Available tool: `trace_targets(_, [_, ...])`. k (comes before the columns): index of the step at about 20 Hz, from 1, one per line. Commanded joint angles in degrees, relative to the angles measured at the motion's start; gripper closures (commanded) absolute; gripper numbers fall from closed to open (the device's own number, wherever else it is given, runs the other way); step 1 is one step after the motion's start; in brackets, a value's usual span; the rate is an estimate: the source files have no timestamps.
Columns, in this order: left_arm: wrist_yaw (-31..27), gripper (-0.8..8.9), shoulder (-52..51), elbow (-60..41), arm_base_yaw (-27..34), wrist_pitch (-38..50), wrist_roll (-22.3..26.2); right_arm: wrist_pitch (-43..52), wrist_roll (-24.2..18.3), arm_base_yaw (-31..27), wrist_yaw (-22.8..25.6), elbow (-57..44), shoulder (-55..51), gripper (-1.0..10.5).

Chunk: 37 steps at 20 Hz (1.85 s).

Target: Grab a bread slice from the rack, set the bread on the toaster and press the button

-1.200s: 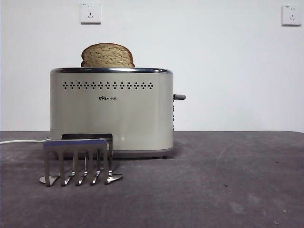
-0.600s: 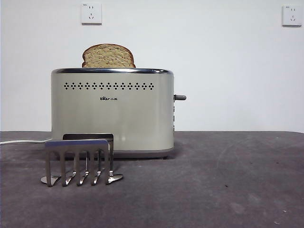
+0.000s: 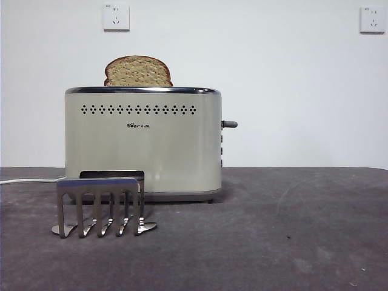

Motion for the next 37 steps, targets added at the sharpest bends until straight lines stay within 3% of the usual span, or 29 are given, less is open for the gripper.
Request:
trace_targets(1, [-0.68, 8.17, -4.85, -7.65, 0.22, 0.5, -1.64, 0.2, -0.31, 0.02, -0.04, -0.55, 0.11, 9.5])
trace_targets(12, [-1.09, 8.17, -12.46, -24.68, 0.17, -0.46, -3.52, 0.2, -0.31, 0.02, -0.07, -0.55, 0.11, 9.5])
trace_targets(21, [-1.18, 8.17, -14.16, -24.68, 0.17, -7.41, -3.5, 0.2, -0.31, 0.02, -0.04, -0.55, 0.11, 9.5])
trace_targets(37, [-1.09, 8.17, -14.16, -24.68, 0.17, -7.28, -4.59, 0.2, -0.31, 0.02, -0.04, -0.55, 0.11, 9.5])
